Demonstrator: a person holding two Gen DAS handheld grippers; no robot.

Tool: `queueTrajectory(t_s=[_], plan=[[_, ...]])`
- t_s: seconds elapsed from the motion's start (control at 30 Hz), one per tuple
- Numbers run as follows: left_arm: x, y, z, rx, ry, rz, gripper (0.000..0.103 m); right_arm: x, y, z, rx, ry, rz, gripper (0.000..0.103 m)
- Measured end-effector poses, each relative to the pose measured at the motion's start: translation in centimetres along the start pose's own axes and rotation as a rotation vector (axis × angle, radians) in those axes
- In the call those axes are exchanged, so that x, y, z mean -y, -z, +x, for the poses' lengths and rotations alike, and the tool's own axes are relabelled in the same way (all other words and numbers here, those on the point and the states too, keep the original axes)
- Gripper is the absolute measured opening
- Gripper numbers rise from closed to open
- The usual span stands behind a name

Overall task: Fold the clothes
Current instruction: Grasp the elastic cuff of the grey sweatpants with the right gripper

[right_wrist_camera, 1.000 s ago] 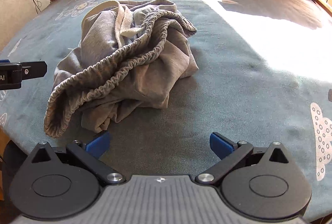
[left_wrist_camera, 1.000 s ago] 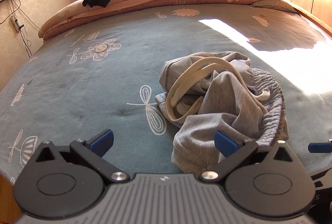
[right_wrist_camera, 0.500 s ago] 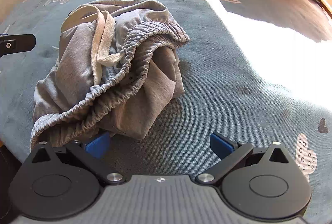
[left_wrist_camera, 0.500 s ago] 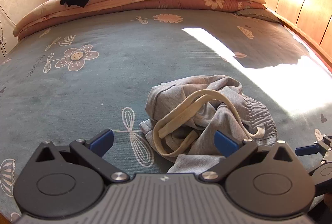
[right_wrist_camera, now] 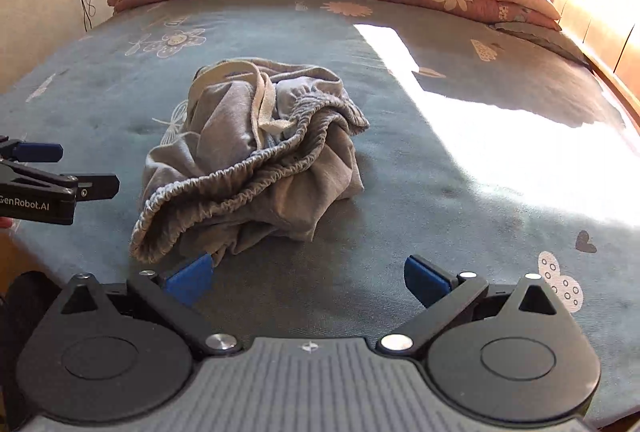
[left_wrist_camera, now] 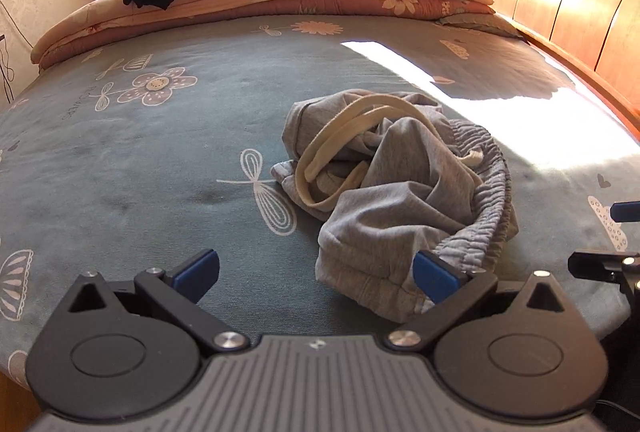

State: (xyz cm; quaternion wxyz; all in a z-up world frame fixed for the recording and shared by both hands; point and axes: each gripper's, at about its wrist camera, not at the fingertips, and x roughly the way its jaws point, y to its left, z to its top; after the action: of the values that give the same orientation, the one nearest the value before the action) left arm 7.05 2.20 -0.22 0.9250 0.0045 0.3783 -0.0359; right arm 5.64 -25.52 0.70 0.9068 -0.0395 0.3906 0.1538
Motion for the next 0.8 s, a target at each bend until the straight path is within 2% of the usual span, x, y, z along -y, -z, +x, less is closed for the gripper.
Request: queueTrajectory(t_s=[0.03, 0.1, 0.17, 0.2, 0.23, 0.3, 0.37, 0.43, 0.5, 0.57, 0.7, 0.77, 0.8], plan=[[-0.2, -0.5, -0.9, 0.037, -0.012, -0.022, 0.102, 0.4, -0.8, -0.9, 0.046, -0.034, 0.01, 0.103], [-0.8, -1.2, -2.8, 0.179, -0.047, -0.033, 0.102, 1.3, -1.8, -2.3, 0.155, -0.129, 0.017, 0.103], [-1.2, -1.1, -1.7, 0.095, -0.06, 0.021, 0.102, 2.1, -1.8, -0.6, 0.055, -0.155, 0.012, 0.103], [-1.4, -1.0, -1.1, 0.051, -0.066, 0.048, 0.102, 2.5, -1.3, 0.5, -0.002, -0.138, 0.036, 0.103], [-1.6, -0.4, -0.8, 0.031, -0.05, 0.034, 0.102, 2.8, -0.4, 1.5, -0.029, -0.106, 0.065, 0.103], [-2.2, 1.0, -0.1, -0.006, -0.016, 0.001, 0.102, 2.9, 1.8, 3.3, -0.058, -0.042, 0.067, 0.103], [-2.2, 2.1, 0.5, -0.034, 0.011, -0.004, 0.102, 2.8, 3.5, 4.2, -0.091, -0.012, 0.059, 0.103], [-1.7, 2.8, 0.8, -0.046, 0.003, 0.013, 0.102, 2.7, 4.8, 4.3, -0.095, -0.025, 0.067, 0.103], [-1.2, 3.1, 0.5, -0.027, 0.03, 0.031, 0.102, 2.2, 5.6, 3.6, -0.076, -0.061, 0.067, 0.103], [-1.0, 3.1, -0.1, 0.021, 0.07, 0.022, 0.102, 1.8, 5.8, 2.1, -0.004, -0.074, 0.076, 0.103], [-0.9, 3.3, -1.8, 0.173, 0.14, 0.028, 0.102, 1.6, 5.5, -2.0, 0.222, -0.146, 0.063, 0.103], [-0.5, 3.7, -1.4, 0.15, 0.139, 0.067, 0.102, 1.3, 5.6, -3.0, 0.298, -0.176, 0.029, 0.103], [-0.3, 4.3, -1.0, 0.129, 0.117, 0.06, 0.102, 0.9, 5.4, -3.1, 0.289, -0.161, 0.004, 0.103]])
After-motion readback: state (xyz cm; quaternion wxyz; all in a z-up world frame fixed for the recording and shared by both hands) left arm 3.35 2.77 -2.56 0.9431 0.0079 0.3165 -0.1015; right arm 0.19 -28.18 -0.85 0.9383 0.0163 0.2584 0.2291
